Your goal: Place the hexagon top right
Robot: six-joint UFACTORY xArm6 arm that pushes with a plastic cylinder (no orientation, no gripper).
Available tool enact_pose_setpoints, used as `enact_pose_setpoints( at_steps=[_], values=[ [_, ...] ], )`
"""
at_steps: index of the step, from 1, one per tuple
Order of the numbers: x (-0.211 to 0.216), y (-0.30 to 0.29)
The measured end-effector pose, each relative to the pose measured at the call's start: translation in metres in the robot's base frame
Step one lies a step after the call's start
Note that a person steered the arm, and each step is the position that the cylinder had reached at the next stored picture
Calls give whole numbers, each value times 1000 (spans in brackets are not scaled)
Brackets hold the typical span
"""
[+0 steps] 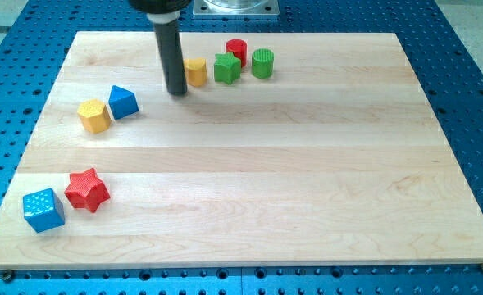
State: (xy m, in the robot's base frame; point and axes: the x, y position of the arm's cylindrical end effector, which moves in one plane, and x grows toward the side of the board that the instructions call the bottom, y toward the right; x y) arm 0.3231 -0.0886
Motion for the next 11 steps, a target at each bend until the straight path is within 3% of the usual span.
enact_pose_setpoints(
  at_steps=[1, 3, 4, 5, 7, 8, 9, 10, 11],
  values=[
    [-14, 36],
    [124, -47],
    [138, -49],
    [139, -51],
    [152, -166],
    [151, -129],
    [121, -69],
    [86, -96],
    [81, -136]
  ],
)
